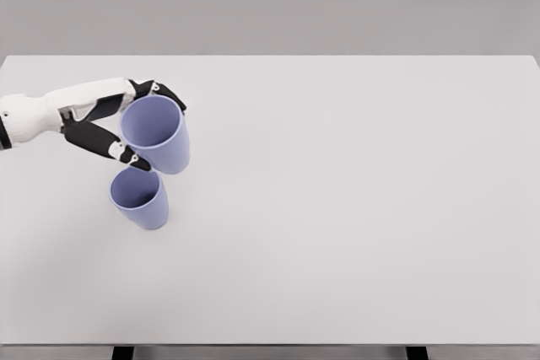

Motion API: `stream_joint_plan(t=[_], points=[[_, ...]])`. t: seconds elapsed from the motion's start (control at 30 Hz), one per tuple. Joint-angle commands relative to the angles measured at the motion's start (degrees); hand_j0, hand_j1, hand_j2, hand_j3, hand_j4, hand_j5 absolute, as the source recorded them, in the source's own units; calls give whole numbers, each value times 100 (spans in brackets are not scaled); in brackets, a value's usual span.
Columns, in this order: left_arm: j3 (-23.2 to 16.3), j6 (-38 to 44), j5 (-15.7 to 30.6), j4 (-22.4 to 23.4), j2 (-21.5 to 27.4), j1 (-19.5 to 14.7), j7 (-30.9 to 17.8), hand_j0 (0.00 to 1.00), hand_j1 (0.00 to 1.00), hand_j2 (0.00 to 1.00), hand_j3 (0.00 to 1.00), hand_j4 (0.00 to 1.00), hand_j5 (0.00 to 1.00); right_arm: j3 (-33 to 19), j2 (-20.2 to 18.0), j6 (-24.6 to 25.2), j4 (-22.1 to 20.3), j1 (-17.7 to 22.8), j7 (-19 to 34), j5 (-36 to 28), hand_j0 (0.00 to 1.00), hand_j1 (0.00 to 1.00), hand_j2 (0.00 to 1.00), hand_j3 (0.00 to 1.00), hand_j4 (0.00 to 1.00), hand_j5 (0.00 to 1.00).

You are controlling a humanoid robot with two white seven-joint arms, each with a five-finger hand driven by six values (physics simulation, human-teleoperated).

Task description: Place the right cup on the left cup with left arm

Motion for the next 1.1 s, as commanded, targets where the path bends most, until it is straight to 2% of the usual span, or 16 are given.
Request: stream_joint_plan(t=[0.0, 0.17, 0.63, 0.77, 1.07], points=[[17, -79, 85, -16, 117, 0, -90, 57, 57, 57, 57, 57, 57, 0, -1, 0, 0, 0, 0, -1, 100, 100, 100, 100, 100, 100], [17, -166, 164, -16, 327, 35, -336, 58, 58, 58, 58, 58, 58, 0, -1, 0, 0, 0, 0, -1, 100, 100, 100, 100, 100, 100], [26, -185, 340, -16, 714, 97, -347, 58, 58, 58, 58, 58, 58, 0, -1, 0, 0, 0, 0, -1, 100, 100, 100, 100, 100, 100], [26, -185, 401, -16, 889, 246, -347, 58, 58, 58, 58, 58, 58, 0, -1, 0, 0, 0, 0, -1, 100, 100, 100, 100, 100, 100], [26, -185, 402, -16, 899, 281, -347, 58, 58, 58, 58, 58, 58, 0, -1, 0, 0, 0, 0, -1, 100, 100, 100, 100, 100, 100]])
